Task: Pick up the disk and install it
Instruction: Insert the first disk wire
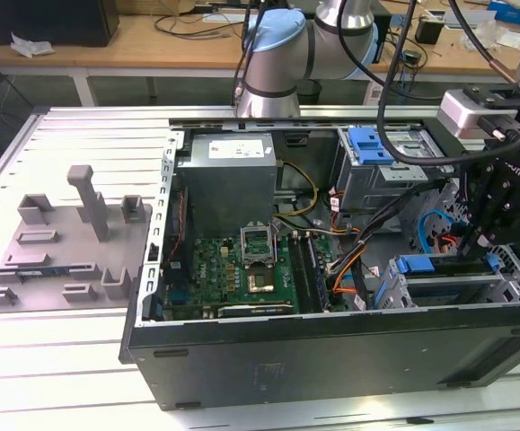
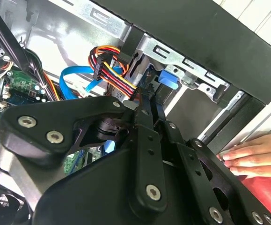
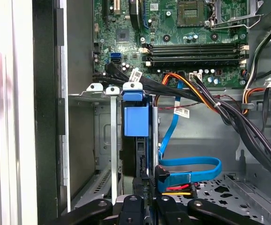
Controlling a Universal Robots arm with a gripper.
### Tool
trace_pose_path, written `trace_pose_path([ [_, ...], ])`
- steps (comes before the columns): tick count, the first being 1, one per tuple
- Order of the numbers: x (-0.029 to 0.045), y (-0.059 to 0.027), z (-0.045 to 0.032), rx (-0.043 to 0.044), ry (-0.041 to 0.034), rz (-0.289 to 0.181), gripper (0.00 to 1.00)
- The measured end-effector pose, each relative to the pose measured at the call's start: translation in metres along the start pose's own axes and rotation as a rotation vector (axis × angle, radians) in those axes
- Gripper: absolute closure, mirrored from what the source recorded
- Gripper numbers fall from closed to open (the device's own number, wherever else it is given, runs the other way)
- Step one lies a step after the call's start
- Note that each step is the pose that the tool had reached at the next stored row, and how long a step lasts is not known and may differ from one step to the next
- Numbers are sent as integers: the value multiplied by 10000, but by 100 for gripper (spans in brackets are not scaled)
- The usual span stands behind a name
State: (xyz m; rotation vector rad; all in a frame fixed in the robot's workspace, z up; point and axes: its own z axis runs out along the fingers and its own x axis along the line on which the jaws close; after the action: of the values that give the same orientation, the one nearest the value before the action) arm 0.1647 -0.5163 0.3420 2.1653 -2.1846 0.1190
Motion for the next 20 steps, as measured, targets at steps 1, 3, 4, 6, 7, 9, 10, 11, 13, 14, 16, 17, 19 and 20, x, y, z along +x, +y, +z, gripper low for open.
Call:
trace_pose_path([
  [1,0,0,4,0,-1,1,83],
  [3,-1,0,8,0,0,0,83],
  [4,-1,0,10,0,1,1,83],
  [6,-1,0,14,0,2,0,83],
  [7,-2,0,17,0,1,0,83],
  [9,-2,0,22,0,1,0,83],
  [10,-2,0,26,0,-1,0,83],
  [11,-3,1,28,0,0,1,83],
  [13,-3,0,33,0,1,0,83],
  [14,-3,0,37,0,1,0,83],
  [16,-4,0,41,0,2,0,83],
  [17,-4,0,45,0,2,0,83],
  [19,-5,0,50,0,1,0,83],
  [20,-5,1,55,0,0,0,83],
])
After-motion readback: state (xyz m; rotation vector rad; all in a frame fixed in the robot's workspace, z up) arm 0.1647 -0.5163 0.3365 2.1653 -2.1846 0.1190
